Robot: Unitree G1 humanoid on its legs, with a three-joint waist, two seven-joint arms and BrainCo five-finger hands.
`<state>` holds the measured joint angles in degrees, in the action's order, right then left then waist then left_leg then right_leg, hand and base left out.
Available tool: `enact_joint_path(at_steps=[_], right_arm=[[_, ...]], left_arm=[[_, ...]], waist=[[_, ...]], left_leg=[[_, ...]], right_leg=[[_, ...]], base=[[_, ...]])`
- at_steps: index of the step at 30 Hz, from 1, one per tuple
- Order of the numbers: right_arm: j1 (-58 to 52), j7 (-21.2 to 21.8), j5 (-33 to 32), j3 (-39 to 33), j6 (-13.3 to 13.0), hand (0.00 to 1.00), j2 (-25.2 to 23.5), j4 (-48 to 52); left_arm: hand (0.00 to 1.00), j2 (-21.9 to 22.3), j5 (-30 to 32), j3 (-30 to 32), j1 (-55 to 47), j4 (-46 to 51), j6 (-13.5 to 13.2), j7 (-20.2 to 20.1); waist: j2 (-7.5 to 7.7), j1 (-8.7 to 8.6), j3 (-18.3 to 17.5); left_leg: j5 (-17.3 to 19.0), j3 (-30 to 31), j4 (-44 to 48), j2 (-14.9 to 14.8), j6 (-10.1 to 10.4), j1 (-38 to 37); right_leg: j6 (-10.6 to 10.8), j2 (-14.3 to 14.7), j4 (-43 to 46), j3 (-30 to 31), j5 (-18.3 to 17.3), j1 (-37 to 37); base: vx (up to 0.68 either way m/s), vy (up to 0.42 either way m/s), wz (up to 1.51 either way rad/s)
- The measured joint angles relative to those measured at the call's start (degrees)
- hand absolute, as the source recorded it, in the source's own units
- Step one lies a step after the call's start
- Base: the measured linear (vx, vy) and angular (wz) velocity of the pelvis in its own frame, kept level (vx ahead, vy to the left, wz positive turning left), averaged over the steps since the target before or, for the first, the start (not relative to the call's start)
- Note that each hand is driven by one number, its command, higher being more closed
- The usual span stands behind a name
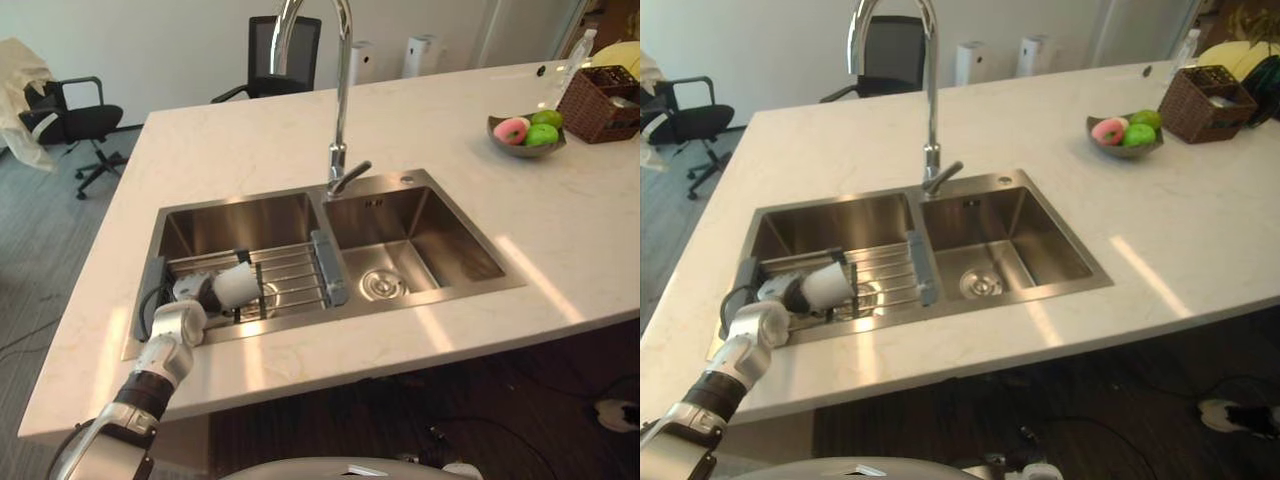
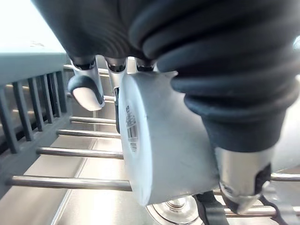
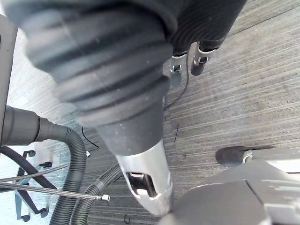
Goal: Walk over to the sink, pick up the cup, carry it to the dishwasher, place the cup inside the dishwasher, then close the dishwasher door
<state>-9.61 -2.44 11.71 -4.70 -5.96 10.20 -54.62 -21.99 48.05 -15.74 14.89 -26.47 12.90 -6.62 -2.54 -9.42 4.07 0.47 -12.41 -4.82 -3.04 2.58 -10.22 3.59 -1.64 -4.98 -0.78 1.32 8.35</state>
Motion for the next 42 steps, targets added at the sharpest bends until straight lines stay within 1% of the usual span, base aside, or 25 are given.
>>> enact_joint_path(at_steps=[3, 7, 8, 11, 13, 15, 16, 18, 19, 20, 21, 23, 24, 25, 26, 27, 29, 31, 32, 33, 37, 39, 40, 41, 42], right_arm=[[0.05, -0.02, -0.01, 0.0, -0.08, 0.0, 0.0, -0.12], [0.02, -0.22, -0.05, 0.01, -0.54, 0.0, -0.04, -0.29], [-0.14, -0.46, -0.18, 0.01, -1.16, 0.0, -0.16, -0.32], [-0.31, -0.84, -0.43, 0.04, -2.42, 0.0, -0.7, -0.31], [-0.51, -0.85, -1.41, 0.05, -3.56, 0.0, -1.37, -0.26], [-2.01, -0.25, -6.3, 0.0, -4.94, 0.0, -2.46, 0.14], [-2.36, 0.15, -8.0, 0.0, -5.41, 0.0, -2.55, 0.25], [-3.61, 1.24, -11.93, -0.12, -6.93, 0.0, -2.95, 1.0], [-3.84, 1.42, -12.64, -0.13, -7.29, 0.0, -2.97, 1.04], [-4.42, 2.27, -13.84, -0.18, -8.05, 0.0, -3.03, 1.29], [-4.64, 2.54, -14.16, -0.23, -8.27, 0.0, -3.05, 1.47], [-5.21, 3.35, -15.6, -1.22, -9.19, 0.0, -3.79, 2.02], [-5.46, 3.5, -16.29, -1.47, -9.47, 0.0, -3.77, 2.01], [-6.0, 3.87, -17.36, -2.43, -10.26, 0.0, -4.1, 2.0], [-6.54, 4.39, -18.52, -2.89, -10.61, 0.0, -4.55, 1.99], [-6.75, 4.63, -18.78, -3.04, -10.69, 0.0, -4.72, 2.0], [-7.14, 4.98, -19.26, -3.47, -10.72, 0.0, -4.91, 1.99], [-7.28, 5.0, -19.26, -3.48, -10.73, 0.0, -4.99, 1.99], [-7.61, 5.0, -19.29, -3.48, -10.74, 0.0, -5.07, 1.98], [-8.9, 4.95, -19.27, -3.87, -11.25, 0.0, -5.69, 1.19], [-8.99, 4.96, -19.26, -3.93, -11.27, 0.0, -5.67, 1.23], [-9.18, 4.99, -19.36, -4.68, -11.23, 0.0, -5.67, 1.21], [-9.4, 4.99, -20.75, -5.19, -10.59, 0.0, -5.91, 1.07], [-9.68, 4.97, -22.33, -6.25, -9.14, 0.0, -6.54, 0.35], [-9.99, 4.98, -23.18, -6.91, -8.3, 0.0, -6.76, -0.05]], left_arm=[[1.0, -0.51, -4.13, 0.01, -0.18, 1.16, -1.49, 0.47], [1.0, -0.42, -10.62, 0.82, -2.6, 6.24, -2.91, 2.19], [1.0, 0.11, -13.67, 0.87, -3.98, 9.18, -3.8, 2.63], [1.0, 0.9, -18.5, 1.03, -6.42, 13.99, -4.61, 3.14], [1.0, 1.3, -22.38, 2.27, -8.33, 17.83, -4.8, 3.98], [1.0, 2.16, -30.41, 5.27, -9.36, 23.14, -5.66, 5.74], [1.0, 2.57, -32.92, 6.7, -9.57, 24.57, -6.23, 6.44], [1.0, 4.4, -43.07, 12.19, -10.17, 30.33, -9.51, 9.84], [1.0, 4.77, -45.22, 13.23, -10.26, 31.5, -10.66, 10.29], [1.0, 5.45, -49.42, 14.42, -10.62, 33.58, -13.36, 11.31], [1.0, 5.82, -50.8, 14.88, -11.13, 34.93, -14.58, 11.67], [1.0, 7.95, -55.16, 15.66, -14.31, 39.26, -21.16, 12.84], [1.0, 8.67, -55.95, 15.66, -15.1, 40.06, -22.6, 12.93], [1.0, 10.53, -57.75, 15.66, -16.56, 41.67, -25.13, 13.66], [1.0, 12.14, -59.54, 15.69, -17.48, 42.38, -27.34, 14.02], [1.0, 12.81, -60.3, 15.72, -17.91, 42.86, -27.97, 14.1], [1.0, 14.96, -61.97, 15.77, -19.74, 44.43, -31.28, 14.49], [1.0, 16.17, -62.61, 15.77, -20.81, 45.59, -32.46, 14.79], [1.0, 17.17, -63.03, 15.76, -21.54, 46.17, -34.04, 15.22], [1.0, 20.25, -62.47, 15.75, -23.41, 48.39, -38.04, 18.88], [1.0, 20.34, -62.47, 15.52, -23.42, 48.43, -38.05, 18.88], [1.0, 20.33, -62.54, 15.66, -23.37, 48.43, -38.45, 19.06], [1.0, 20.32, -62.61, 15.3, -22.94, 48.4, -38.54, 19.04], [1.0, 20.33, -62.96, 14.44, -22.47, 48.21, -38.6, 19.04], [1.0, 20.35, -63.3, 14.03, -22.23, 48.04, -38.61, 19.01]], waist=[[0.01, 0.02, 0.0], [0.28, 0.04, -0.1], [0.59, 0.06, -0.11], [0.83, 0.49, -0.03], [1.65, 0.69, 0.22], [2.4, 1.53, 0.18], [2.46, 1.54, 0.14], [2.42, 1.96, 0.14], [2.39, 2.13, 0.12], [2.34, 2.64, 0.09], [2.32, 2.81, 0.08], [2.25, 3.2, 0.02], [2.2, 3.29, -0.22], [2.12, 3.59, -0.46], [1.96, 4.38, -0.56], [1.95, 4.63, -0.62], [2.0, 5.12, -0.91], [2.09, 5.47, -1.04], [2.33, 5.79, -1.32], [3.17, 7.51, -3.78], [3.25, 7.28, -3.77], [2.84, 7.37, -3.97], [3.37, 6.97, -4.27], [3.19, 5.86, -4.14], [3.26, 5.46, -4.16]], left_leg=[[-0.05, 0.12, 0.0, 0.22, -0.39, 0.01], [-0.02, 0.93, 0.0, 0.67, -0.7, 0.27], [-0.04, 1.47, 0.01, 0.81, -0.75, 0.51], [-0.04, 1.73, 0.01, 0.93, -0.81, 0.87], [-0.06, 1.83, 0.03, 0.94, -0.83, 1.41], [-0.06, 2.34, 0.3, 1.02, -0.84, 1.69], [-0.06, 2.59, 0.31, 1.06, -0.84, 1.79], [-0.11, 2.94, 0.3, 1.28, -0.91, 2.08], [-0.13, 2.98, 0.3, 1.31, -0.94, 2.1], [-0.16, 3.01, 0.21, 1.35, -0.99, 2.1], [-0.18, 3.03, 0.09, 1.37, -1.02, 2.1], [-0.32, 3.07, -0.01, 1.41, -1.21, 2.17], [-0.34, 3.1, -0.01, 1.4, -1.21, 2.35], [-0.36, 3.11, -0.01, 1.4, -1.25, 2.48], [-0.36, 3.11, -0.02, 1.4, -1.24, 2.5], [-0.35, 3.12, -0.02, 1.4, -1.24, 2.5], [-0.36, 3.29, -0.02, 1.4, -1.19, 3.21], [-0.34, 3.5, -0.02, 1.41, -1.13, 3.26], [-0.36, 3.63, -0.02, 1.42, -1.15, 3.29], [-0.81, 4.4, -0.02, 1.55, -1.39, 3.73], [-0.77, 3.79, 0.33, 1.45, -1.34, 3.17], [-0.51, 2.06, 0.34, 0.98, -1.01, 3.21], [-0.17, 1.6, 0.33, 0.58, -0.52, 3.43], [-0.16, 1.74, 0.32, 0.36, -0.35, 3.76], [-0.19, 1.89, 0.33, 0.29, -0.3, 3.8]], right_leg=[[0.1, -0.21, 0.0, -0.06, -0.06, 0.01], [0.32, -0.62, 0.0, -0.74, -0.21, 0.08], [0.29, -0.88, 0.0, -1.4, -0.19, 0.11], [0.3, -0.99, 0.01, -1.76, -0.2, -0.04], [0.29, -1.02, 0.12, -1.87, -0.19, -0.49], [0.34, -1.12, 0.35, -2.64, -0.25, -0.48], [0.35, -1.15, 0.36, -3.19, -0.26, -0.46], [0.38, -1.38, 0.36, -3.87, -0.29, -0.46], [0.38, -1.42, 0.36, -4.04, -0.29, -0.44], [0.38, -1.48, 0.36, -4.28, -0.3, -0.4], [0.38, -1.5, 0.36, -4.35, -0.3, -0.37], [0.36, -1.6, 0.36, -4.63, -0.3, -0.27], [0.35, -1.64, 0.36, -4.6, -0.29, -0.44], [0.32, -1.66, 0.36, -4.66, -0.27, -0.48], [0.28, -1.68, 0.36, -4.65, -0.24, -0.49], [0.27, -1.69, 0.36, -4.65, -0.23, -0.5], [0.24, -1.69, 0.37, -4.77, -0.22, -0.53], [0.24, -1.71, 0.37, -4.84, -0.22, -0.61], [0.25, -1.72, 0.37, -4.93, -0.22, -0.56], [0.26, -1.9, 0.38, -6.1, -0.28, -0.4], [0.23, -1.75, 0.37, -5.53, -0.25, -0.73], [0.01, -1.29, 0.27, -3.85, -0.03, -1.77], [-0.12, -1.14, 0.05, -3.55, 0.0, -2.2], [-0.38, -1.12, 0.08, -4.88, -0.14, -2.35], [-0.43, -1.08, 0.12, -5.16, -0.2, -2.35]], base=[[0.0, 0.0, 0.0], [0.0, 0.0, 0.09], [0.01, -0.002, 0.18], [0.02, -0.013, 0.09], [0.01, -0.019, 0.04], [0.03, -0.022, 0.11], [0.02, -0.024, 0.16], [0.0, -0.02, 0.12], [-0.02, -0.014, 0.07], [-0.02, -0.014, 0.05], [-0.05, -0.026, 0.06], [-0.05, -0.026, 0.07], [-0.04, -0.023, 0.05], [-0.04, -0.023, 0.02], [-0.05, -0.027, 0.01], [-0.04, -0.022, 0.0], [-0.05, -0.025, 0.02], [-0.02, -0.011, 0.02], [0.0, 0.0, 0.0], [0.0, 0.0, 0.0], [0.0, 0.0, -0.08], [-0.01, -0.014, -0.42], [-0.02, -0.046, -0.23], [-0.01, -0.055, -0.08], [0.0, -0.06, 0.08]])
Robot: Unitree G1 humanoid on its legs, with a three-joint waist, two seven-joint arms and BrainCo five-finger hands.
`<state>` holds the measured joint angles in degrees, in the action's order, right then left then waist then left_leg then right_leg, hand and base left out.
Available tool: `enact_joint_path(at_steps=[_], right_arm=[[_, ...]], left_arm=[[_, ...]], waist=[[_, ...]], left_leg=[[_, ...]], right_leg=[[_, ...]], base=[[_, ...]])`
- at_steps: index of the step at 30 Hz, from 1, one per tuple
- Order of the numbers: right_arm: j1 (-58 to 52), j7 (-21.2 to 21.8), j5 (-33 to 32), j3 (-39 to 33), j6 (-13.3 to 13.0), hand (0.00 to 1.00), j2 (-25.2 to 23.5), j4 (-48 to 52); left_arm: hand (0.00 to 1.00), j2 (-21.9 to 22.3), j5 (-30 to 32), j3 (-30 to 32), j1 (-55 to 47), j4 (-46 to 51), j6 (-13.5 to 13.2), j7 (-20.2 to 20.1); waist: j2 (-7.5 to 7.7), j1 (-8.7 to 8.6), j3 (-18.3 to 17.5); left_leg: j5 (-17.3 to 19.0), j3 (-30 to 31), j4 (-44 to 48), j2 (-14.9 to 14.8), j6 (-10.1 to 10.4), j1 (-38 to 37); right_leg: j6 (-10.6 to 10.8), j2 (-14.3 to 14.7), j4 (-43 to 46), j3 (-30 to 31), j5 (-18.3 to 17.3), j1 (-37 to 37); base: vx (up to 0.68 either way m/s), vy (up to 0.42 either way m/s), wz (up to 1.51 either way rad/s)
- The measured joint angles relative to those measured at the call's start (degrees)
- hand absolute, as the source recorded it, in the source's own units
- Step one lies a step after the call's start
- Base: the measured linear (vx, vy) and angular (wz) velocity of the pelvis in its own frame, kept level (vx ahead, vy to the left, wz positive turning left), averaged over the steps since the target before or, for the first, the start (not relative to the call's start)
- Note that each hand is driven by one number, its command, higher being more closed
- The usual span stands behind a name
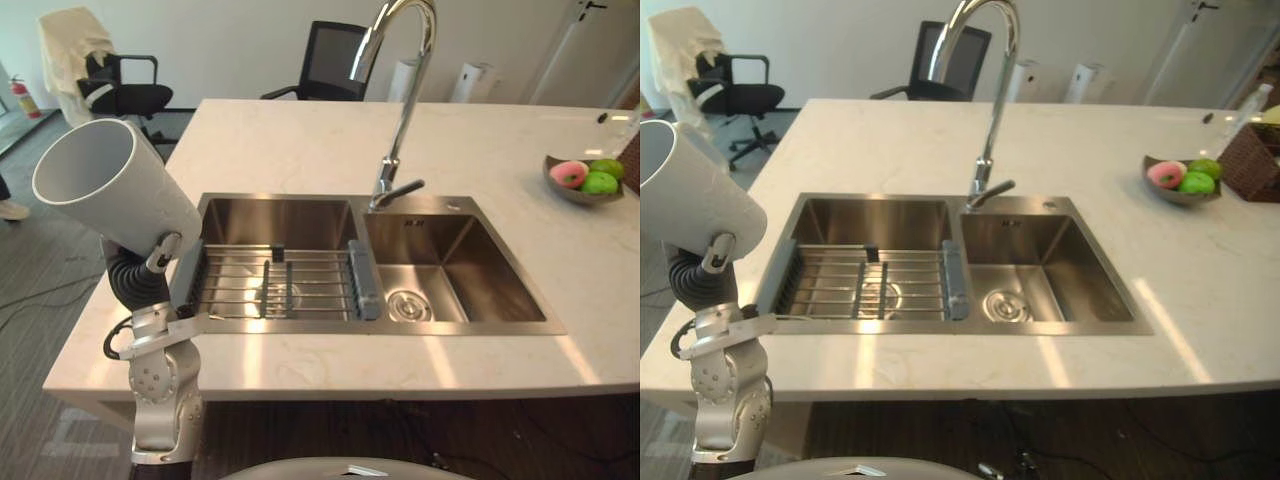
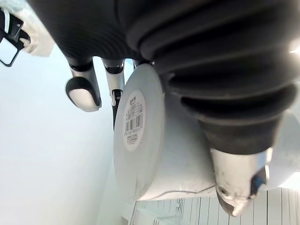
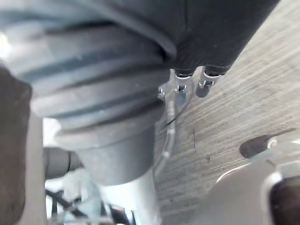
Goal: Walk over to the sink, pick up the cup, carry it to the dishwasher, place the cup inside the dishwasher, then close the dishwasher door
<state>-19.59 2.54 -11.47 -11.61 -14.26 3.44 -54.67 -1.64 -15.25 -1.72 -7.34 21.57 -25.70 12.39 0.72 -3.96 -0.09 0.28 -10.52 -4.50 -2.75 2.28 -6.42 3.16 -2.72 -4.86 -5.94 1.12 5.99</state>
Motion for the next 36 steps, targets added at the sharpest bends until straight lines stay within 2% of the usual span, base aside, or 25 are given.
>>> enact_joint_path(at_steps=[1, 2, 5, 9, 12, 17, 21, 23, 24, 25, 26, 27, 28, 29, 30, 31, 32, 34, 35, 36], right_arm=[[-0.52, -0.02, -1.37, -1.13, 1.33, 0.0, -0.32, -0.47], [-1.18, -0.01, -3.72, -2.93, 4.11, 0.0, -0.65, -0.52], [-1.28, -0.03, -7.59, -5.01, 8.94, 0.0, -0.57, -2.18], [0.81, -0.31, -11.22, -8.47, 16.09, 0.0, -0.59, -4.96], [1.58, -0.89, -10.86, -9.24, 17.9, 0.0, -0.5, -5.41], [2.9, -2.82, -10.02, -8.69, 18.05, 0.0, -0.01, -7.45], [4.19, -3.9, -8.39, -7.63, 18.16, 0.0, 0.56, -8.73], [5.77, -4.32, -8.37, -7.82, 18.33, 0.0, 0.7, -9.49], [6.31, -4.34, -8.37, -7.82, 18.29, 0.0, 0.89, -9.6], [7.72, -4.36, -8.36, -8.03, 17.94, 0.0, 2.13, -10.53], [8.56, -4.4, -8.35, -8.4, 17.9, 0.0, 2.17, -10.84], [8.69, -4.38, -8.28, -9.26, 17.98, 0.0, 2.11, -11.81], [10.18, -4.48, -8.27, -11.36, 18.22, 0.0, 2.28, -13.76], [11.22, -4.58, -8.32, -12.97, 18.72, 0.0, 4.13, -13.88], [11.2, -4.53, -8.32, -13.47, 18.98, 0.0, 4.3, -13.5], [10.83, -4.51, -8.41, -14.05, 19.13, 0.0, 4.75, -12.81], [9.87, -4.28, -8.37, -14.73, 19.03, 0.0, 5.2, -11.66], [8.4, -3.97, -8.24, -16.56, 18.99, 0.0, 5.89, -11.27], [7.32, -3.94, -7.48, -16.8, 19.04, 0.0, 6.09, -10.93], [6.4, -3.99, -7.17, -17.0, 19.68, 0.0, 6.15, -10.18]], left_arm=[[1.0, 0.08, -0.52, -1.03, 0.27, -0.29, -0.06, -0.04], [1.0, -0.11, -1.01, -1.65, 0.58, -2.05, -0.6, -0.09], [1.0, -0.1, -2.94, -2.0, 1.51, -6.25, -0.71, 0.1], [1.0, -1.08, -5.98, -1.61, 1.44, -7.57, -1.03, 1.44], [1.0, -2.78, -5.97, -1.07, 1.44, -7.57, -1.18, 2.41], [1.0, -3.07, -5.91, -0.23, 1.37, -7.26, -1.09, 3.96], [1.0, -2.95, -5.57, 1.75, 0.66, -3.73, -0.65, 4.78], [1.0, -2.83, -4.7, 2.89, 0.37, -1.97, 1.03, 4.93], [1.0, -2.74, -4.7, 3.17, 0.26, -1.68, 1.07, 4.93], [1.0, -2.36, -4.8, 3.93, -0.28, -1.15, 1.09, 4.88], [1.0, -2.38, -4.81, 3.93, -0.47, -1.02, 1.08, 4.89], [1.0, -2.94, -4.78, 4.25, -0.39, -0.87, 1.1, 4.85], [1.0, -2.59, -4.86, 4.2, -0.39, 0.14, 1.17, 4.77], [1.0, -2.57, -4.89, 4.03, -0.4, 2.18, 1.18, 4.45], [1.0, -2.45, -4.95, 3.94, -0.26, 2.88, 1.2, 4.17], [1.0, -2.13, -5.34, 3.67, -0.27, 3.97, 1.36, 3.29], [1.0, -1.3, -5.95, 2.86, -0.34, 5.06, 1.57, 1.43], [1.0, 0.26, -6.07, 0.37, -0.21, 4.98, 1.79, -1.05], [1.0, 1.7, -6.43, -1.38, -0.11, 4.37, 2.05, -2.57], [1.0, 3.39, -7.42, -3.0, 0.12, 3.38, 2.13, -4.09]], waist=[[0.36, -0.21, -0.24], [0.07, -0.35, -0.32], [-0.61, -0.58, -0.35], [-0.84, 0.31, -0.32], [-0.49, 0.93, 0.18], [-0.3, 2.89, 0.77], [0.12, 3.59, 1.35], [0.26, 4.35, 5.47], [0.11, 4.56, 6.54], [-1.6, 5.67, 8.3], [-1.72, 6.18, 8.42], [-0.25, 5.72, 8.14], [-0.82, 6.14, 9.16], [-0.83, 6.74, 10.19], [-1.14, 6.78, 10.19], [-1.64, 6.24, 9.89], [-2.42, 4.99, 9.17], [-4.1, 3.59, 7.32], [-5.39, 2.37, 6.38], [-6.72, 1.85, 5.5]], left_leg=[[-0.25, 0.23, 0.0, -0.11, -0.17, -0.15], [-0.31, 0.75, 0.01, -0.23, -0.04, -0.48], [-0.31, 1.37, 0.01, -0.28, 0.0, -0.69], [-0.66, 2.78, -0.33, -0.07, 0.05, -0.85], [-1.16, 4.56, -0.37, 0.23, -0.1, -1.17], [-1.67, 7.28, -0.41, 0.4, 0.21, 0.01], [-1.94, 10.14, 1.69, 0.36, 0.28, 3.44], [-1.28, 14.17, 9.88, 1.37, 0.67, 7.7], [-1.21, 14.92, 11.6, 1.72, 0.85, 8.78], [-2.35, 15.71, 13.78, 2.07, 2.71, 10.83], [-4.19, 16.4, 12.21, 2.86, 5.48, 11.38], [-5.93, 15.63, 9.36, 3.37, 7.38, 10.94], [-2.98, 8.29, 14.06, 2.11, 1.39, 11.67], [6.58, -4.98, 31.71, -1.12, -9.36, 12.69], [9.0, -8.75, 36.33, -2.7, -10.33, 11.44], [11.24, -12.79, 41.11, -5.25, -10.02, 8.79], [12.12, -15.1, 43.38, -8.19, -8.76, 5.08], [10.51, -17.78, 40.55, -12.69, -6.38, 1.49], [7.17, -21.23, 35.79, -15.83, -6.9, 0.01], [-0.26, -25.95, 29.18, -17.57, -10.17, -0.66]], right_leg=[[0.09, 0.04, 0.07, -0.75, 0.05, 0.11], [0.13, 0.11, 0.07, -1.43, 0.0, 0.48], [0.34, 0.12, -0.02, -2.76, -0.35, 1.27], [0.41, -0.02, 0.27, -3.96, -0.55, 2.29], [0.48, -0.21, 0.27, -5.8, -0.74, 3.49], [0.16, -0.22, 0.53, -7.83, -1.69, 3.9], [0.11, -0.19, 1.75, -10.59, -2.13, 2.81], [-0.53, -0.98, 5.83, -14.65, -3.78, 2.98], [-0.66, -1.16, 6.84, -15.85, -4.46, 3.0], [-0.93, -0.49, 10.16, -18.35, -6.83, 2.17], [-2.2, -0.12, 10.44, -17.75, -7.77, 1.1], [-3.35, -1.12, 9.87, -17.51, -7.38, 1.04], [-3.23, -2.61, 10.4, -22.02, -6.6, 0.94], [-3.34, -5.01, 11.9, -25.8, -6.84, 0.8], [-3.27, -5.88, 12.15, -27.43, -6.78, 1.06], [-3.01, -7.11, 12.2, -30.55, -6.6, 1.6], [-2.94, -8.46, 12.17, -35.13, -6.62, 2.11], [-2.41, -10.64, 12.86, -43.21, -6.28, 1.79], [-2.24, -12.35, 14.45, -48.98, -6.2, 1.72], [-2.13, -14.09, 17.18, -54.69, -6.09, 1.78]], base=[[0.02, -0.057, 0.06], [0.02, -0.054, 0.06], [0.01, -0.039, 0.19], [-0.02, -0.021, 0.16], [-0.06, -0.016, 0.33], [-0.09, -0.024, 0.26], [-0.05, -0.026, 0.46], [-0.06, -0.012, 1.05], [-0.14, -0.036, 1.47], [-0.23, -0.052, 1.28], [-0.2, -0.054, 1.41], [-0.17, 0.007, 1.17], [-0.17, 0.044, 1.55], [-0.21, 0.049, 1.45], [-0.19, 0.026, 1.46], [-0.14, 0.043, 1.62], [-0.16, 0.092, 2.25], [-0.11, 0.135, 2.45], [-0.06, 0.258, 2.91], [-0.04, 0.226, 2.94]])
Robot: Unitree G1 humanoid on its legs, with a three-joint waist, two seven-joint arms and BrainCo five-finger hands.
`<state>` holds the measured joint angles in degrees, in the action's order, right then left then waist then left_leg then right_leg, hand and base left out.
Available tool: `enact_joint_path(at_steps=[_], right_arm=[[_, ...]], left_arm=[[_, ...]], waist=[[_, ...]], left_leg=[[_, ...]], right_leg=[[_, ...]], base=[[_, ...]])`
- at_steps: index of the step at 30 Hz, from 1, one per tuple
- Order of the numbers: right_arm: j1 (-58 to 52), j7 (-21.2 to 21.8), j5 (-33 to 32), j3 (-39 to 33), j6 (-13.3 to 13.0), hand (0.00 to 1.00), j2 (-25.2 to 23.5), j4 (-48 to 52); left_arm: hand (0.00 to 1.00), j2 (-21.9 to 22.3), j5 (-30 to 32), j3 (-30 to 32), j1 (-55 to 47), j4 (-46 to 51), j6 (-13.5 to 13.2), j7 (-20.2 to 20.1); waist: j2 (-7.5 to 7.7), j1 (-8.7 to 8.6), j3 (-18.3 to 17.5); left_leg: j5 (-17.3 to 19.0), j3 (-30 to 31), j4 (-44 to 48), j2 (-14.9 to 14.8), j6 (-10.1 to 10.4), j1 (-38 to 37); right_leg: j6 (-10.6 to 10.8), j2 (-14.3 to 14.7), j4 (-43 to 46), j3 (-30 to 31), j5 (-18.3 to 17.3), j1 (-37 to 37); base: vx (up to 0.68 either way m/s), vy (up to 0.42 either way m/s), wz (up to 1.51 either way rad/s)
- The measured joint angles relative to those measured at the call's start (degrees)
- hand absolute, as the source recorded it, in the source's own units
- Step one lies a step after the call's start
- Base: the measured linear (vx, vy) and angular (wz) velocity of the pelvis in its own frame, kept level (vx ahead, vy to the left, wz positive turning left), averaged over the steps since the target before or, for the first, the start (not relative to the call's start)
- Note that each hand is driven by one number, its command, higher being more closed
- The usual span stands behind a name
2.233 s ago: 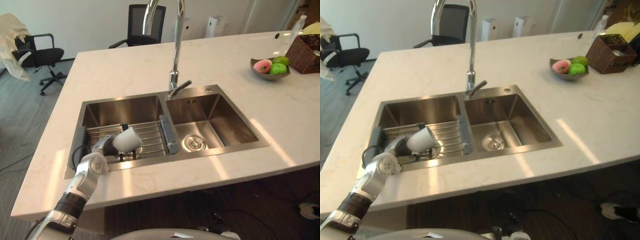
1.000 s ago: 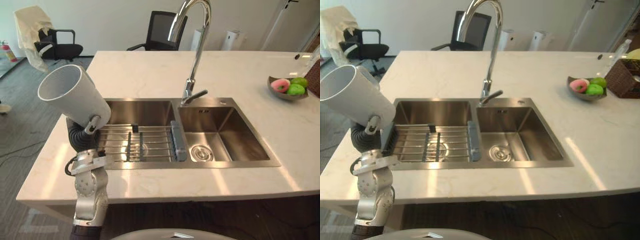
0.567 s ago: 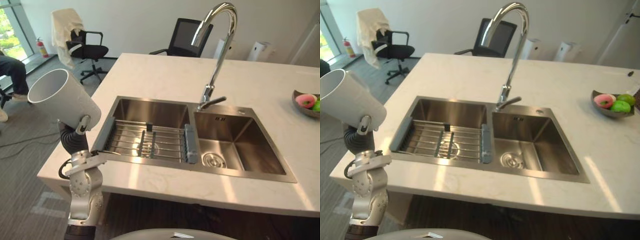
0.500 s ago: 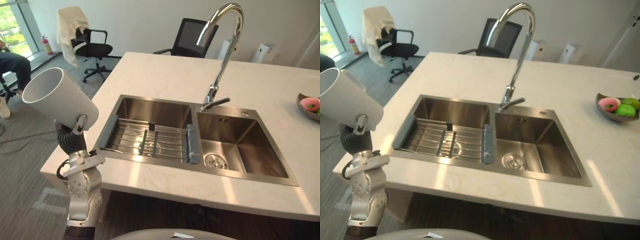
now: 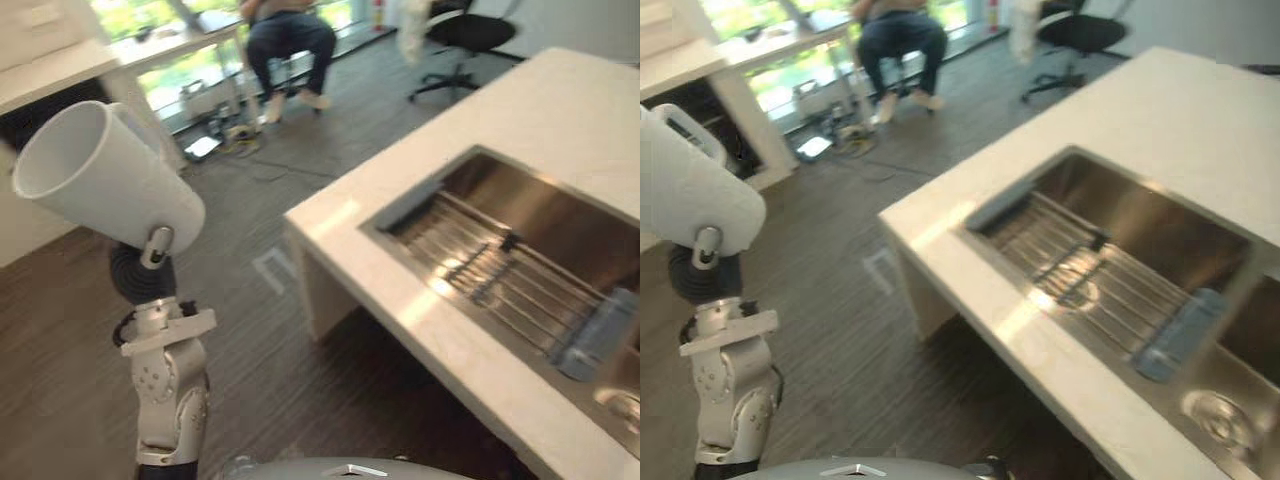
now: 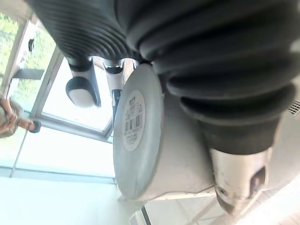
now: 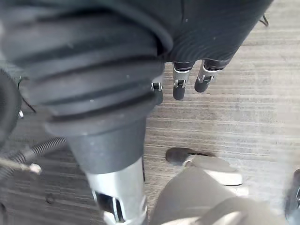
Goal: Walk over to the sink, pick up the cup, carry it to the dishwasher, place the cup inside the dishwasher, then close the dishwasher door
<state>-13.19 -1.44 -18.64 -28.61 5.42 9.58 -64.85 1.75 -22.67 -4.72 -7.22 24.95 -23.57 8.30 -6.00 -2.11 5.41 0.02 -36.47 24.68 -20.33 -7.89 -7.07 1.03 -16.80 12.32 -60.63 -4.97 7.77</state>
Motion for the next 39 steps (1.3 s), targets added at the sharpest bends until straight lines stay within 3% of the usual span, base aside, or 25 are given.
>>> enact_joint_path(at_steps=[1, 2, 3, 4, 5, 6, 7, 8, 9, 10, 11, 13, 14, 15, 16, 17, 20, 21, 31, 32, 34, 35, 36, 37, 39], right_arm=[[-0.61, 0.03, 0.0, -0.66, 0.14, 0.0, 0.06, 0.41], [-2.43, 0.25, -0.13, -1.68, 0.47, 0.0, -0.11, 1.32], [-3.91, 1.26, -1.24, -2.1, 0.94, 0.0, 0.46, 1.54], [-3.87, 1.52, -1.34, -1.84, 1.35, 0.0, 0.96, 1.55], [-0.77, 1.16, -1.28, -1.66, 2.68, 0.0, 0.95, 1.61], [0.87, 0.72, -1.27, -0.75, 3.24, 0.0, -0.71, 2.66], [0.79, 0.65, -1.25, -0.66, 3.23, 0.0, -1.54, 3.39], [-0.11, 0.56, -1.27, 0.72, 3.21, 0.0, -2.29, 3.94], [-0.44, 0.44, -1.24, 1.22, 3.04, 0.0, -2.13, 3.3], [0.81, 0.0, -1.34, 1.12, 2.89, 0.0, -0.23, 2.34], [0.45, 0.24, -1.37, 0.87, 1.32, 0.0, 0.38, 3.06], [0.22, 0.13, -1.52, 0.13, 0.02, 0.0, -0.43, 2.43], [-0.29, 0.9, -2.21, 0.46, -2.18, 0.0, -2.37, 2.53], [-0.4, 1.53, -2.57, 0.61, -3.13, 0.0, -3.5, 2.61], [-0.98, 2.35, -2.58, 2.21, -4.96, 0.0, -6.11, 2.55], [-0.84, 2.6, -2.55, 4.04, -6.33, 0.0, -6.81, 2.07], [-0.57, 3.58, -3.54, 6.26, -8.48, 0.0, -6.78, 3.41], [0.66, 3.91, -3.73, 12.25, -8.9, 0.0, -6.66, 3.05], [0.02, 5.37, -4.08, 12.63, -8.35, 0.0, -6.73, 3.31], [-0.49, 6.32, -4.72, 12.57, -8.09, 0.0, -6.69, 3.65], [-1.37, 7.51, -5.78, 12.64, -7.73, 0.0, -6.86, 4.6], [-2.61, 8.58, -6.07, 12.67, -7.72, 0.0, -6.78, 6.08], [-3.34, 9.09, -6.29, 12.86, -7.72, 0.0, -6.83, 6.86], [-3.98, 9.88, -6.44, 13.08, -7.79, 0.0, -6.68, 8.19], [-4.59, 11.45, -6.87, 13.94, -7.91, 0.0, -5.62, 8.89]], left_arm=[[1.0, 0.72, -0.73, -0.62, 0.26, -0.71, 0.04, -0.65], [1.0, 1.03, -1.99, -2.03, 0.68, -2.24, 0.59, -1.63], [1.0, 1.38, -3.08, -2.67, 1.01, -3.78, 0.59, -2.38], [1.0, 1.16, -3.78, -2.26, 0.99, -3.84, 0.57, -2.79], [1.0, 0.09, -5.03, -0.53, 1.63, -3.69, -0.19, -2.93], [1.0, -1.41, -5.67, -0.14, 3.29, -3.98, -0.15, -2.98], [1.0, -2.13, -5.67, -0.83, 4.11, -4.56, -0.05, -3.2], [1.0, -3.42, -5.61, -3.48, 5.19, -5.98, 0.13, -3.76], [1.0, -3.69, -5.26, -4.83, 4.63, -7.19, 0.09, -3.89], [1.0, -2.27, -5.2, -8.06, 2.1, -9.36, 0.71, -3.55], [1.0, -2.63, -4.39, -12.11, 2.69, -11.48, 1.2, -3.57], [1.0, -2.2, -2.89, -16.07, 4.03, -12.8, 1.02, -3.73], [1.0, -2.77, -2.6, -17.65, 4.54, -14.35, -1.24, -3.71], [1.0, -2.78, -2.5, -17.57, 5.31, -15.46, -2.22, -3.51], [1.0, -3.39, -2.2, -17.47, 7.44, -16.97, -3.15, -3.18], [1.0, -2.87, -1.96, -17.56, 7.24, -18.62, -3.8, -2.58], [1.0, -3.98, -1.45, -18.11, 6.41, -20.49, -3.76, -2.51], [1.0, -11.13, -0.59, -18.95, 6.37, -21.77, -2.42, -1.03], [1.0, -10.89, -0.91, -15.76, 4.82, -21.74, -2.41, -2.69], [1.0, -9.99, -1.42, -14.44, 3.39, -21.11, -2.2, -3.36], [1.0, -8.3, -2.69, -11.74, 0.18, -18.62, -1.61, -3.89], [1.0, -7.01, -3.7, -9.75, -2.58, -16.18, -1.44, -4.53], [1.0, -6.59, -4.34, -8.38, -4.19, -14.45, -1.41, -5.24], [1.0, -5.9, -5.03, -7.07, -5.92, -12.91, -1.3, -6.14], [1.0, -4.68, -5.95, -5.29, -7.93, -11.61, -1.44, -7.77]], waist=[[-0.26, 0.15, -0.19], [-0.11, -0.03, -0.69], [1.43, -0.61, -0.5], [0.54, -0.64, -0.4], [-0.23, -0.3, -0.18], [0.99, 0.35, -0.05], [2.18, 0.21, -0.05], [5.07, -0.23, -0.03], [5.34, -0.4, -0.47], [2.66, 1.37, -1.36], [0.23, 0.03, -1.13], [-0.87, -0.5, -0.48], [-0.32, -1.78, -0.49], [0.29, -2.05, -0.59], [5.23, -1.88, 0.54], [6.14, -1.15, 1.06], [6.06, -1.36, 0.99], [8.87, -1.79, -3.64], [9.08, -2.74, -3.75], [9.03, -2.65, -3.79], [8.4, -2.2, -3.2], [7.58, -0.93, -2.67], [7.54, -0.11, -2.38], [7.12, 0.69, -2.28], [6.69, 1.32, -1.43]], left_leg=[[0.64, -1.69, -2.64, 0.76, 1.77, 0.23], [2.03, -5.92, -5.83, 2.54, 1.94, 0.11], [1.79, -5.92, -9.24, 5.52, 2.01, -0.23], [1.99, -5.04, -11.54, 4.96, 2.2, -0.38], [1.32, -3.27, -16.27, 2.56, 3.32, -0.88], [-0.94, -2.69, -20.09, 2.08, 7.69, -2.13], [-1.2, -2.12, -20.99, 2.52, 10.41, -2.79], [1.45, 0.63, -21.93, 4.98, 16.31, -4.26], [3.32, 2.03, -22.02, 6.02, 19.13, -4.96], [4.08, 2.1, -20.75, 5.01, 18.48, -4.46], [4.79, 6.16, -18.84, 5.89, 17.29, -1.45], [3.4, 13.19, -21.16, 8.07, 15.61, -1.0], [2.28, 18.28, -21.55, 7.58, 15.26, 0.57], [1.84, 20.28, -21.73, 7.6, 15.37, 1.19], [1.29, 23.06, -22.09, 9.9, 15.83, 1.77], [1.12, 24.36, -22.43, 9.98, 16.4, 1.9], [0.12, 25.99, -25.22, 8.46, 18.0, -0.08], [-2.19, 25.74, -29.56, 13.49, 15.18, -1.25], [-1.01, 25.34, -29.19, 13.45, 15.06, -1.87], [0.26, 25.23, -28.84, 13.15, 16.07, -1.64], [4.78, 25.24, -21.06, 11.04, 16.51, 0.54], [7.31, 24.96, -11.78, 8.3, 16.11, 2.51], [9.54, 25.63, -0.38, 6.06, 15.11, 7.08], [7.91, 27.06, 14.12, 3.3, 13.43, 14.19], [5.95, 28.06, 25.53, 1.93, 13.44, 21.45]], right_leg=[[0.12, -1.49, 1.57, -2.0, 0.37, 0.29], [-0.68, -5.59, 6.38, -5.25, 1.34, 2.13], [-3.67, -13.83, 20.37, -7.33, 0.78, 1.58], [0.21, -13.23, 21.58, -7.4, -2.35, 0.33], [2.55, -6.09, 17.51, -7.53, -6.98, -4.32], [-0.89, 2.12, 6.64, -7.71, -4.67, -7.53], [-2.59, 4.64, 1.67, -7.34, -1.99, -8.34], [-7.82, 4.88, -1.67, -4.47, 8.35, -9.27], [-7.35, 4.23, -1.9, -4.22, 4.72, -8.7], [-7.46, 3.53, 0.29, 4.91, 7.44, -9.79], [-6.24, 3.12, 1.54, 20.96, 9.46, -11.01], [-4.92, 1.67, 5.98, 35.54, 8.13, -12.98], [1.81, 7.43, 3.85, 51.59, 1.04, -13.13], [1.93, 10.19, 1.42, 56.53, -0.39, -12.6], [1.12, 12.94, -2.14, 63.89, 1.38, -11.58], [3.62, 12.8, -1.19, 63.43, 0.6, -11.33], [3.36, 13.5, -4.03, 59.71, 0.95, -7.85], [6.2, 9.43, -14.59, 59.11, 6.48, -3.34], [5.36, 9.65, -14.34, 59.97, 6.13, -3.62], [5.56, 9.9, -13.56, 60.24, 5.45, -3.72], [4.68, 10.86, -9.97, 60.08, 2.73, -4.46], [2.01, 12.8, -6.67, 60.14, -0.98, -4.48], [1.96, 13.79, -4.19, 60.09, -2.48, -4.58], [1.44, 14.97, -2.38, 59.83, -3.88, -4.16], [0.96, 14.67, -1.95, 59.42, -4.34, -2.75]], base=[[-0.08, 0.429, 2.97], [-0.09, 0.492, 2.86], [-0.12, 0.565, 2.68], [-0.13, 0.348, 1.75], [-0.13, 0.153, 0.81], [-0.1, 0.064, 0.62], [-0.03, -0.038, 0.98], [0.0, -0.09, 1.09], [0.01, -0.05, 0.73], [-0.06, 0.037, 0.99], [-0.06, 0.099, 1.18], [-0.06, 0.088, 1.92], [-0.02, 0.0, 1.83], [-0.04, -0.094, 1.95], [-0.06, -0.106, 1.34], [-0.03, -0.077, 1.02], [0.03, -0.011, 0.37], [0.0, -0.015, 0.28], [-0.04, 0.005, -0.04], [0.0, 0.008, -0.05], [0.05, -0.026, -0.14], [0.07, -0.065, -0.27], [0.08, -0.14, -0.16], [0.1, -0.099, 0.08], [0.13, -0.024, 0.29]])
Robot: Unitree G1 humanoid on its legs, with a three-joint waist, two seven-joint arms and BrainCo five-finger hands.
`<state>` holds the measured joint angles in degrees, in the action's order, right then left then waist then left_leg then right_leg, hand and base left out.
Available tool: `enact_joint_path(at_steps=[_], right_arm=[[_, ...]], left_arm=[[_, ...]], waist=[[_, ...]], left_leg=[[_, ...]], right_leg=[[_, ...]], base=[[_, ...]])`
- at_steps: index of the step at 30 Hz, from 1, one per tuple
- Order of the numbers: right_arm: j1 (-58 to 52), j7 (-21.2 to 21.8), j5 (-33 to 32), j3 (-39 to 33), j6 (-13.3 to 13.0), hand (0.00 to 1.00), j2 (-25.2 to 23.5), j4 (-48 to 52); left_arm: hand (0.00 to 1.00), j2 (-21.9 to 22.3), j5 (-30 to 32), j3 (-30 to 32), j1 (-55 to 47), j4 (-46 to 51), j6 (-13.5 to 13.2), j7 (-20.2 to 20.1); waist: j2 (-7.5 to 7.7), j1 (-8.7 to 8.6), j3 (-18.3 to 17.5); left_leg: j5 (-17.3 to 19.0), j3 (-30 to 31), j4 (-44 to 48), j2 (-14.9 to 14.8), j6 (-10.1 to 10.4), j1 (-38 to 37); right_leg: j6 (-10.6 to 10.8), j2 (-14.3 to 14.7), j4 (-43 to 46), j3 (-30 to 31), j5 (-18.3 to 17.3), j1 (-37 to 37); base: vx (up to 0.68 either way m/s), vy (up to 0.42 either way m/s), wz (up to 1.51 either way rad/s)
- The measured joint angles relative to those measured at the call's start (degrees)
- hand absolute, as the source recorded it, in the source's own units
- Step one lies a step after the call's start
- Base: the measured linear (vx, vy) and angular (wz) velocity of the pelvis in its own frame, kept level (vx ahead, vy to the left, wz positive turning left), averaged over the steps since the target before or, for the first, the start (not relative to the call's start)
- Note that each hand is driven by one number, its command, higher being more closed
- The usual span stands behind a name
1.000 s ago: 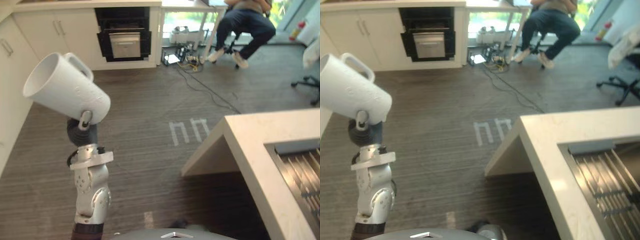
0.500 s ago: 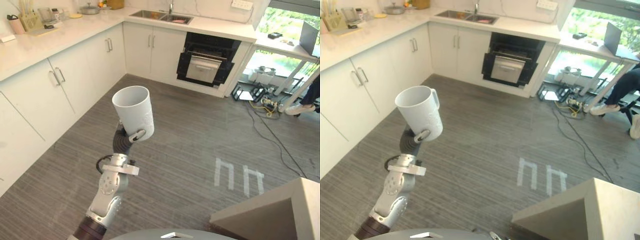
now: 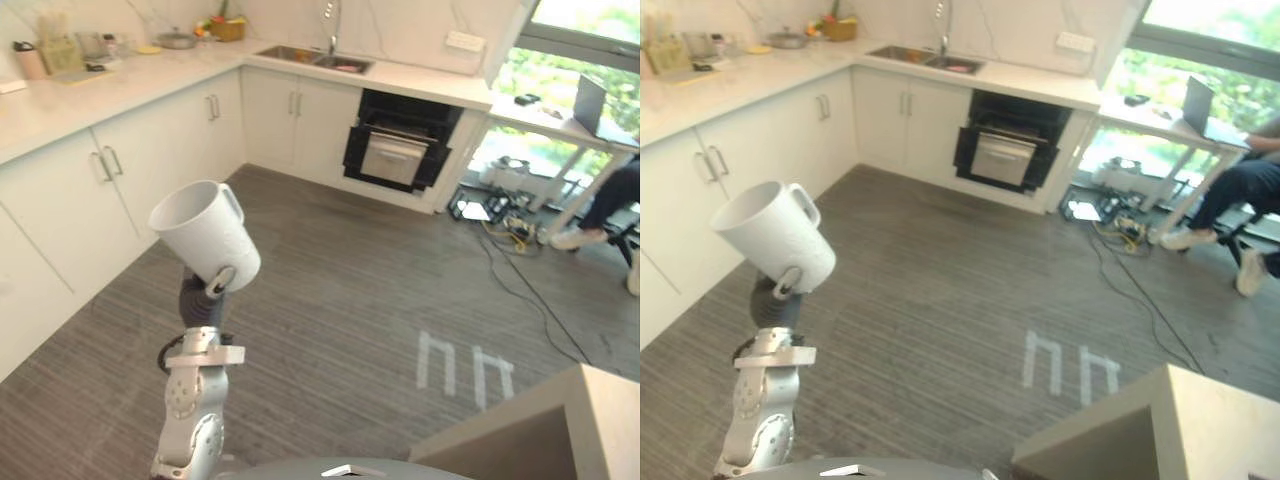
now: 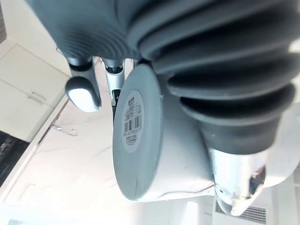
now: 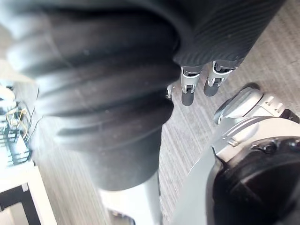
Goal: Walk over to the sink, pick up the cup, carry it to the dishwasher, place the cup inside the dishwasher, then close the dishwasher door
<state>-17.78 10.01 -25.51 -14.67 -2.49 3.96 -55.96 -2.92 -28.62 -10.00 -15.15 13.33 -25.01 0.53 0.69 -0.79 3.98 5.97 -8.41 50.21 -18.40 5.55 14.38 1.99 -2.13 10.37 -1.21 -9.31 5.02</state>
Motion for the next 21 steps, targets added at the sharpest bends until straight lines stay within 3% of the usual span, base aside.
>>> enact_joint_path(at_steps=[1, 2, 3, 5, 6, 7, 8, 9, 10, 12, 14, 15, 16, 17, 19, 21], right_arm=[[0.71, 0.41, 0.04, -0.03, 0.04, 0.0, 1.04, -0.03], [1.66, 1.19, 0.2, -0.2, -0.03, 0.0, 1.61, -0.16], [3.27, 1.95, 0.87, -0.21, -0.31, 0.0, 2.33, -0.71], [5.08, 2.48, 1.28, -0.21, -0.35, 0.0, 3.15, -1.95], [6.2, 2.65, 1.51, -0.2, -0.38, 0.0, 3.42, -2.69], [7.49, 3.36, 1.88, -1.31, -0.67, 0.0, 3.13, -3.31], [7.52, 3.54, 2.18, -1.3, -0.82, 0.0, 3.1, -3.56], [7.49, 3.58, 2.45, -1.4, -0.81, 0.0, 3.32, -4.27], [7.71, 3.3, 2.43, -2.29, -0.79, 0.0, 3.0, -5.49], [6.82, 3.26, 2.42, -2.78, -0.85, 0.0, 1.77, -6.39], [6.53, 3.22, 2.37, -5.07, -1.05, 0.0, 0.41, -7.18], [6.49, 3.26, 2.19, -7.83, -1.18, 0.0, -1.21, -7.48], [6.18, 3.26, 2.1, -8.98, -1.39, 0.0, -1.9, -7.35], [5.32, 3.55, 1.67, -9.08, -2.4, 0.0, -2.64, -6.2], [4.97, 3.97, 1.82, -8.77, -3.48, 0.0, -3.12, -4.99], [3.81, 4.26, 1.67, -8.68, -4.93, 0.0, -4.04, -2.64]], left_arm=[[1.0, 0.18, -0.54, 0.01, -0.05, -0.54, 0.01, -0.81], [1.0, 0.16, -0.8, 0.42, -0.19, -0.83, 0.02, -1.57], [1.0, 0.28, -1.27, 1.21, -0.25, -0.89, 0.01, -2.3], [1.0, 1.12, -1.33, 2.41, -0.31, -0.89, 0.0, -2.3], [1.0, 2.14, -1.36, 3.79, -0.87, -1.45, -0.02, -2.24], [1.0, 3.02, -1.49, 5.12, -0.93, -2.92, -0.15, -2.22], [1.0, 3.01, -1.54, 5.75, -0.76, -3.24, -0.19, -2.2], [1.0, 2.98, -1.59, 6.25, -1.84, -3.26, -0.65, -2.29], [1.0, 2.64, -1.62, 6.26, -2.18, -3.57, -0.59, -2.52], [1.0, 1.28, -2.29, 5.42, -1.23, -5.2, 0.23, -3.94], [1.0, 0.75, -2.69, 4.69, 0.51, -5.43, 1.38, -5.94], [1.0, 0.08, -2.73, 4.08, 1.51, -4.73, 2.1, -6.72], [1.0, -0.58, -2.77, 3.5, 1.51, -3.99, 2.61, -6.74], [1.0, -1.9, -2.74, 1.24, 1.42, -2.66, 3.15, -6.8], [1.0, -2.92, -2.38, -2.4, 2.38, -1.57, 3.51, -6.61], [1.0, -2.47, -1.58, -6.2, 5.49, -1.41, 4.0, -6.33]], waist=[[-0.2, 0.63, 0.73], [-0.62, 0.68, 1.52], [-1.47, 0.66, 2.58], [-2.66, 0.84, 3.28], [-2.88, 1.41, 3.75], [-3.81, 2.04, 5.27], [-3.34, 2.38, 5.45], [-2.25, 3.51, 5.55], [-0.92, 3.74, 5.28], [1.34, 3.57, 3.49], [1.06, 3.35, 2.98], [2.2, 3.56, 3.34], [2.81, 3.26, 3.49], [2.7, 2.74, 3.37], [2.45, 1.35, 3.26], [2.09, -0.22, 3.17]], left_leg=[[4.49, -1.36, -1.91, 1.76, -0.65, 1.18], [6.07, -2.55, -6.9, 4.11, -0.84, 1.35], [5.78, -2.69, -16.13, 7.68, -1.03, 1.28], [2.11, -0.53, -29.38, 11.1, -0.47, 0.63], [-3.26, 0.46, -32.68, 12.91, -0.37, -1.79], [0.04, 1.02, -28.67, 12.76, -0.65, -1.88], [2.62, 1.42, -25.71, 12.9, -0.58, -1.06], [5.04, 1.94, -20.88, 13.77, -2.79, 0.14], [6.73, 1.99, -18.41, 15.11, -5.57, 0.6], [7.5, 0.72, -20.46, 17.62, -6.76, -0.73], [8.46, -0.27, -22.25, 18.18, -8.3, -2.72], [9.01, -1.19, -24.54, 19.8, -8.7, -6.27], [9.11, -1.71, -26.52, 20.95, -8.87, -8.6], [9.17, -2.11, -30.01, 21.96, -9.37, -13.06], [9.36, -1.04, -33.98, 21.92, -10.11, -17.93], [9.79, 0.96, -37.99, 21.48, -10.32, -23.11]], right_leg=[[0.57, -1.09, -0.01, -0.69, -0.6, 1.11], [1.16, -2.19, -0.03, -0.96, -0.97, 1.49], [1.88, -3.66, -0.58, -0.96, -1.43, 1.92], [2.83, -4.96, -2.15, -0.18, -2.01, 2.48], [3.94, -5.1, -4.49, 1.06, -2.51, 4.66], [4.78, -3.77, -0.19, 1.14, -3.13, 5.48], [4.57, -3.29, 2.09, 1.53, -3.19, 5.26], [3.57, -3.47, 3.73, 0.66, -5.66, 5.48], [4.19, -4.83, 3.67, 1.48, -7.15, 6.11], [4.94, -6.99, 5.67, 1.62, -7.23, 4.98], [7.56, -7.99, 16.48, 0.98, -5.95, 0.59], [9.83, -10.28, 29.58, 0.43, -2.64, -4.67], [9.71, -11.8, 35.13, 0.61, 0.13, -7.11], [8.25, -12.29, 45.11, 2.0, 5.67, -11.59], [5.11, -9.29, 53.69, 0.27, 3.04, -17.26], [2.48, -6.59, 50.73, -5.87, -2.07, -24.31]], base=[[0.14, 0.079, 0.32], [0.17, 0.127, 0.26], [0.14, 0.143, 0.09], [0.19, 0.235, -0.15], [0.33, 0.245, -0.38], [0.33, 0.145, -0.41], [0.34, 0.025, -0.49], [0.31, 0.085, -0.44], [0.29, 0.123, -0.37], [0.29, 0.158, -0.08], [0.38, 0.174, -0.13], [0.34, 0.16, -0.24], [0.28, 0.118, -0.33], [0.32, 0.104, -0.23], [0.36, 0.079, 0.05], [0.49, 0.0, 0.5]])
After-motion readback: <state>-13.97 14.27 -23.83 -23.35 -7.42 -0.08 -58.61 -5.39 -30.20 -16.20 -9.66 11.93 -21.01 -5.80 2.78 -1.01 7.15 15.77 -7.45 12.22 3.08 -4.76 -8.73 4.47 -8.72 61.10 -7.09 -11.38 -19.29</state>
